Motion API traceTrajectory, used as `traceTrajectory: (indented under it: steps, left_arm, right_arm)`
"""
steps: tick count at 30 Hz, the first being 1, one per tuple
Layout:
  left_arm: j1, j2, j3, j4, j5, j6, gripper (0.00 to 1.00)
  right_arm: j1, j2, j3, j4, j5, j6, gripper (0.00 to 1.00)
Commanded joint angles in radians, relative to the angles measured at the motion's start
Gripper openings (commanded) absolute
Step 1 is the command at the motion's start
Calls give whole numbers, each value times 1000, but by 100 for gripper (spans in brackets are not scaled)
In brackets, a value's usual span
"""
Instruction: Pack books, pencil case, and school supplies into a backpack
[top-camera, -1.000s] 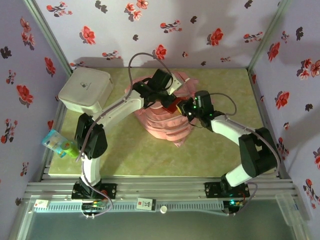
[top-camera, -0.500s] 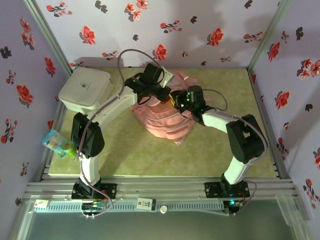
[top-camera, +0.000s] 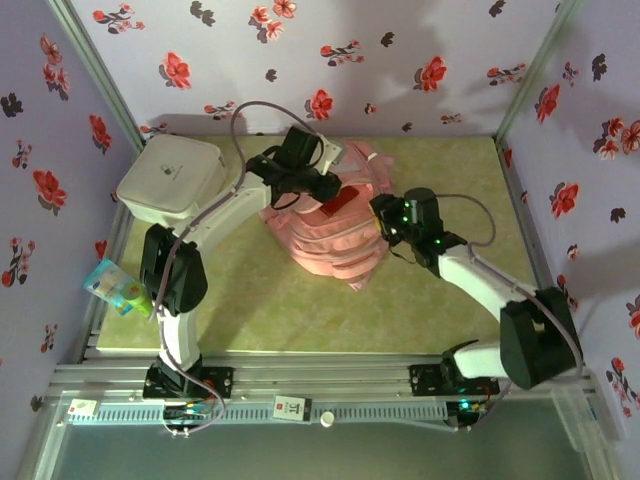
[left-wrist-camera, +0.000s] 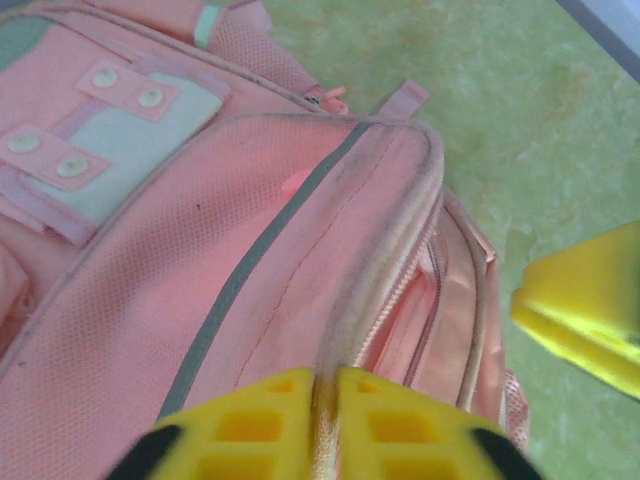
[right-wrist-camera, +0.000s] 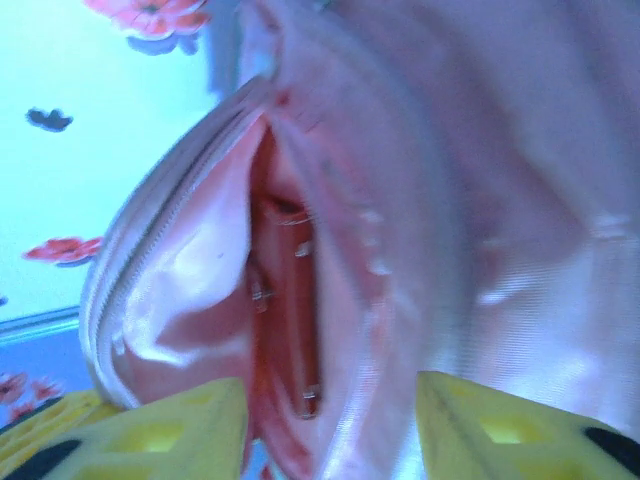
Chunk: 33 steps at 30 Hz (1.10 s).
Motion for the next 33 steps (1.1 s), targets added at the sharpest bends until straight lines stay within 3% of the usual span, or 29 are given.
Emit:
traceTrajectory:
  steps: [1, 6, 10, 16, 24, 30, 33]
  left_arm:
    - [27, -76, -40, 43, 53, -75, 47]
    - [91, -160, -174, 123, 54, -192, 72]
    - [178, -202, -301, 177, 53, -296, 74]
    - [266, -168, -379, 194, 128, -415, 67]
    - [278, -62, -337, 199, 191, -463, 52]
    - [277, -5, -297, 168, 205, -440, 49]
    - [278, 6, -287, 179, 251, -446, 41]
  right_arm:
    - [-11, -67, -2, -203, 130, -136, 54]
    - [-13, -110, 36, -270, 169, -260, 63]
    - [-10, -59, 101, -301, 120, -332, 64]
    - [13, 39, 178, -302, 34, -398, 63]
    - [36, 132, 238, -275, -56, -431, 59]
    - [45, 183, 267, -252, -83, -454, 56]
    - [45, 223, 300, -258, -82, -477, 50]
